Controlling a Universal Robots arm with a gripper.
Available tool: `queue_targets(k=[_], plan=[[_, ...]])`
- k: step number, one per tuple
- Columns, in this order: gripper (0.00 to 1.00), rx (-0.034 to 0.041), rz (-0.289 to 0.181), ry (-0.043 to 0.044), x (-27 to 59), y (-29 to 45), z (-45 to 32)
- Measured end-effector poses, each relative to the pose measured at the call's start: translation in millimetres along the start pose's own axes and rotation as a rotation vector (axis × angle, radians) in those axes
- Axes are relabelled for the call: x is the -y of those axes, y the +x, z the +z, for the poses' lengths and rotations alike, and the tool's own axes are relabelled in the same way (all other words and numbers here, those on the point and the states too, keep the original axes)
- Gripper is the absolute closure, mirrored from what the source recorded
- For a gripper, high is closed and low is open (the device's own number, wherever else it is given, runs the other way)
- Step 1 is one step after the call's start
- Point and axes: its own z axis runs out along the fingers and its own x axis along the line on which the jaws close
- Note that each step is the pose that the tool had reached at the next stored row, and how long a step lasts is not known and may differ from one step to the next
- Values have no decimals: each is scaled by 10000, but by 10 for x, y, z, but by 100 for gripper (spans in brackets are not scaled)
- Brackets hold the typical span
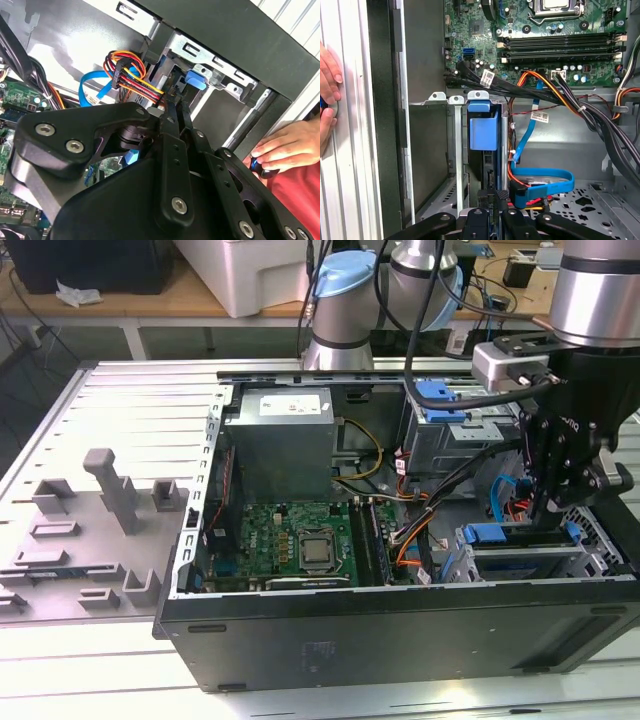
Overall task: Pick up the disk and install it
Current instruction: 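Insert the first disk wire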
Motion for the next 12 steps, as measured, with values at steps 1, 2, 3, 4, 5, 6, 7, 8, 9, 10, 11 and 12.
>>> queue_targets(k=[1,2,3,4,5,6,7,8,9,10,11,12], plan=[[83,0,0,0,0,0,2],[83,0,-1,1,0,-2,8],[83,-2,0,0,-1,-3,14],[83,-4,-1,0,-2,-3,16],[83,-3,0,0,-2,-3,17],[83,-2,0,0,-2,-3,18],[83,0,0,0,-2,-4,19],[83,-1,0,0,-2,-4,19],[83,-1,0,0,-2,-4,19],[83,0,0,0,-2,-4,20],[83,0,0,0,-2,-4,20],[83,0,0,0,-2,-4,20]])
